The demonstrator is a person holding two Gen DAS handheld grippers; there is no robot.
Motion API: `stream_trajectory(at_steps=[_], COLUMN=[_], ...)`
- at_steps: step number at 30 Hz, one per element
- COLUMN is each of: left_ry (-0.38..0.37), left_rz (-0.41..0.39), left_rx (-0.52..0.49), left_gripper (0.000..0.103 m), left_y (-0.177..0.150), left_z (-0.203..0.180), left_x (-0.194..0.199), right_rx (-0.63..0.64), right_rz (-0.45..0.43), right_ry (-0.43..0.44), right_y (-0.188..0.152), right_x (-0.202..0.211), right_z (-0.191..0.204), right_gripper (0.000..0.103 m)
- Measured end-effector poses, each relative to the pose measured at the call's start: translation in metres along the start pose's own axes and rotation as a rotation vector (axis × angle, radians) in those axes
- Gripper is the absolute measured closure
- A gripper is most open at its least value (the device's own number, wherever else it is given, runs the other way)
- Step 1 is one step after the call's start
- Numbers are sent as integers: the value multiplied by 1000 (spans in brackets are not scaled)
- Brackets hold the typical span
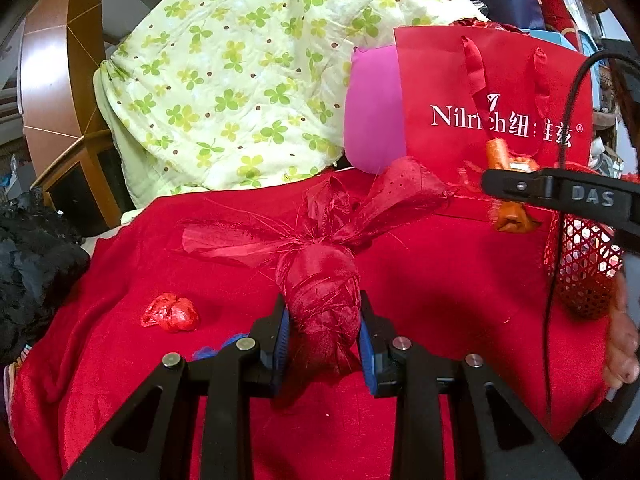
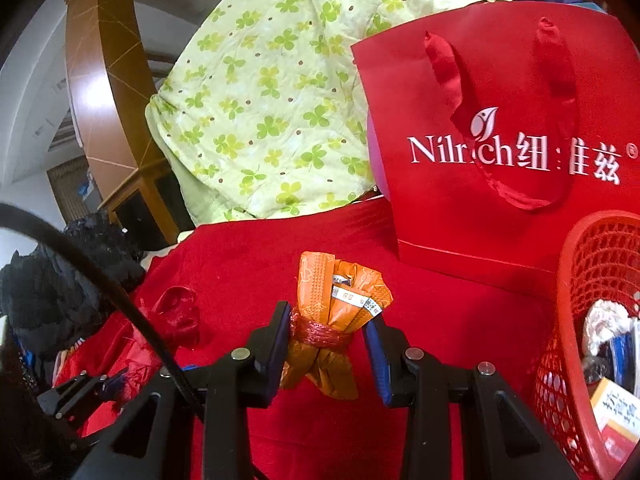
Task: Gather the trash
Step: 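Lift and carry both held items toward the red mesh basket, then lower both held items over the red mesh basket and open both tools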
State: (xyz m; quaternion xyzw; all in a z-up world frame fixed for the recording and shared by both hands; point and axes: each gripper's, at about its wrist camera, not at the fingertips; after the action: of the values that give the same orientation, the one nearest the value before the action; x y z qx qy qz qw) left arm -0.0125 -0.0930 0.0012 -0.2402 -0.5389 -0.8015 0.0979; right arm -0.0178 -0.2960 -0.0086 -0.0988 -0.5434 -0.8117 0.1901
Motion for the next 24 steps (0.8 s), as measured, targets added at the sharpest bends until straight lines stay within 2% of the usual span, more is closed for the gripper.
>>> stream_trajectory(at_steps=[9, 19, 24], left_ry=[37, 16, 19], left_rz=[4, -71, -132], left_rx=[-17, -44, -59], left_gripper=[71, 71, 71], left_y=[-1, 13, 25], left_z=[-10, -29, -39], left_x=[6, 61, 90], right_rx=[-28, -68, -80], right_rz=[-57, -99, -155], right_ry=[-13, -9, -24], right_y=[-6, -10, -4], right_x=[39, 96, 134], right_z=[0, 0, -4], right_gripper=[64, 64, 64])
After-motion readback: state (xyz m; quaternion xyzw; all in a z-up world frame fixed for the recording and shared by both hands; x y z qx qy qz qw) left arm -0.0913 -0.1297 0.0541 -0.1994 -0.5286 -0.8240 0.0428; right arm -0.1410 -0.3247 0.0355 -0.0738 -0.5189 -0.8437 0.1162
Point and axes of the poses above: each gripper's, at about its wrist camera, not at the fingertips, and x roughly against the way its jaws point, z to its left, y to its top, and after that the axes turned 9 degrees about y, right-handed
